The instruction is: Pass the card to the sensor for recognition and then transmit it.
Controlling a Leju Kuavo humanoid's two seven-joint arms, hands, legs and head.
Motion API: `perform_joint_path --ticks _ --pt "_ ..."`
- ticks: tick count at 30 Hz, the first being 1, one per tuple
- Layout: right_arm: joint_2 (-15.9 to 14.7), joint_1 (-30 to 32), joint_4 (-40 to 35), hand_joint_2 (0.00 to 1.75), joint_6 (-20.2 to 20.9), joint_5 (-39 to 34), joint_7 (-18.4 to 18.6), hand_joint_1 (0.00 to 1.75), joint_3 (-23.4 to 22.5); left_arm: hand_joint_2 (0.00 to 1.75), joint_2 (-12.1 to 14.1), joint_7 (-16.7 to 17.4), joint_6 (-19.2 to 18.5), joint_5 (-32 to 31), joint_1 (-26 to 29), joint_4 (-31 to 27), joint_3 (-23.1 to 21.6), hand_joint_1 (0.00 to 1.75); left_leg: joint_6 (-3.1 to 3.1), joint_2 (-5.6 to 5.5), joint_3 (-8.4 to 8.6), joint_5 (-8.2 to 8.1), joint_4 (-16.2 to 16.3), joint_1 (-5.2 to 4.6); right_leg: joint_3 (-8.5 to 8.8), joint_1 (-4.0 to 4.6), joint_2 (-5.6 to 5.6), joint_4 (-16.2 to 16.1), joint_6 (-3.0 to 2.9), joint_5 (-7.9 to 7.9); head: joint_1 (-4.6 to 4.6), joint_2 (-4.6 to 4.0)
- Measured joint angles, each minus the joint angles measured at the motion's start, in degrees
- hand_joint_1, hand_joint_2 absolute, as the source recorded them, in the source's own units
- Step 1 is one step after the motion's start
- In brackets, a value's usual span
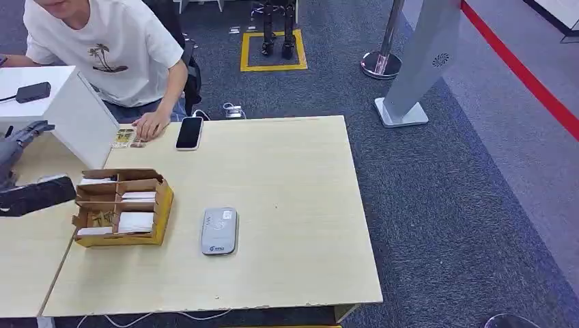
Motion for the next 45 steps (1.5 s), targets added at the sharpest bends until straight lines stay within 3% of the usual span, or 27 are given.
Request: perform_joint_path --ticks 7,15,20,30,45 --pt "0.0 0.0 0.0 0.00 0.1 -0.2 -0.2 0.00 0.0 1.75 -3.8 -2.1 2.5 -8.0 10.8 -0.2 4.6 0.00 0.00 0.01 -0.01 0.00 0.0 0.01 0.00 0.01 0.01 0.0 -0.01 0.01 0.00 0.00" --pt "0.0 0.1 0.0 0.00 0.1 -0.5 -0.3 0.00 0.0 1.75 -13.9 -5.1 13.0 -24.8 26.2 -3.5 12.8 0.00 -0.01 0.02 -0.04 -0.04 0.0 -0.01 -0.02 -0.01 0.00 0.0 0.02 -0.02 0.04 0.00" --pt "0.0 0.2 0.0 0.00 0.1 -0.5 -0.4 0.00 0.0 1.75 -18.8 -5.2 14.7 -27.3 31.4 -5.2 15.9 0.00 -0.01 0.00 -0.05 -0.05 0.0 0.01 -0.02 0.01 -0.03 0.0 0.02 -0.02 0.04 0.02" --pt "0.0 0.1 0.0 0.00 0.1 -0.5 -0.9 0.00 0.0 1.75 -21.7 -5.5 13.0 -27.2 32.9 -5.9 19.1 0.00 -0.05 -0.03 -0.05 0.00 0.0 0.05 0.01 0.04 -0.05 0.0 -0.01 0.00 0.04 0.00" --pt "0.0 0.2 0.0 0.00 -0.1 -0.5 -0.3 0.00 0.0 1.75 -23.6 -5.9 11.8 -28.0 33.1 -5.9 20.7 0.00 -0.05 -0.03 -0.05 -0.01 0.0 0.05 0.00 0.04 -0.05 0.0 -0.01 0.00 0.04 0.00"
